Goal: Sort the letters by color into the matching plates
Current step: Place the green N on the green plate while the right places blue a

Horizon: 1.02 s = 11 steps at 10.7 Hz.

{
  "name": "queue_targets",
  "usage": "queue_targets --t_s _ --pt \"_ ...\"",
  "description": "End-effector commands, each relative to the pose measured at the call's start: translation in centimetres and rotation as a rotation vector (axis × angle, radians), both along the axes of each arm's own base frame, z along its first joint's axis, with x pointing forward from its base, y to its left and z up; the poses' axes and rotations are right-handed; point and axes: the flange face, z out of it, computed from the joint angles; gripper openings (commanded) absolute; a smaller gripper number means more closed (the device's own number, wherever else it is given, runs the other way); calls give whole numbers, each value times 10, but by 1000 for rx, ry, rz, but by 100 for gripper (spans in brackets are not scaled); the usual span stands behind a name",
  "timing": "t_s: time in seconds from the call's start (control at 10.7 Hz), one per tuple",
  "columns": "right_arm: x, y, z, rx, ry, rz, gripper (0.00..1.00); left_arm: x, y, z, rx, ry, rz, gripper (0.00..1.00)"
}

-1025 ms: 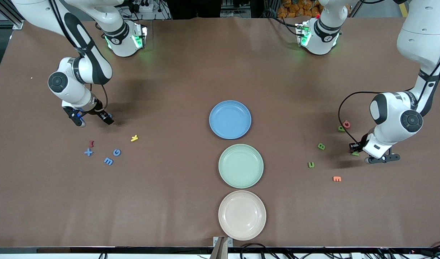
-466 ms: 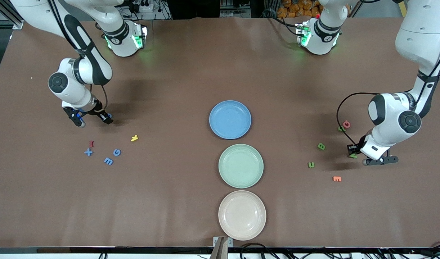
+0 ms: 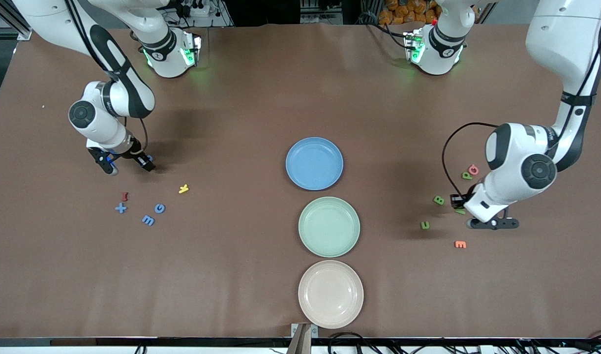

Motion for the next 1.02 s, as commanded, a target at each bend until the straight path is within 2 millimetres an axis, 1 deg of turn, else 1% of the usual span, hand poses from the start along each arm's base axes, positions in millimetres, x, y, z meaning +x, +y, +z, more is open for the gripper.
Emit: queue_targets --t_s 0.0,0.09,0.19,0.28,0.37,0.47,0.56,0.65,0.75,0.84,0.93 --pt "-1 -3 3 0 -8 6 52 1 -84 32 37 27 -14 0" --pt "1 -3 7 0 -15 6 45 -2 -107 38 38 18 -17 0" --pt "0 -3 8 1 -12 6 38 -7 -128 39 36 14 -5 0" --pt "0 -4 8 1 -12 5 34 -10 -151 45 35 0 26 0" --pt "0 -3 8 1 -12 6 31 -18 -180 45 35 -7 36 0" --pt "0 -3 8 1 -12 6 25 -24 -203 47 33 -14 40 0" --pt "0 -3 8 1 -12 6 21 -25 -224 45 26 -21 43 0" --pt "1 -3 9 1 -13 8 19 -26 -239 42 21 -24 41 0" --pt "5 -1 13 2 -23 59 16 -24 -250 35 11 -26 35 0" --pt "13 7 22 7 -17 148 16 -15 -264 33 -10 -48 26 0" --pt "28 20 33 16 8 205 16 -6 -276 30 -31 -68 22 0"
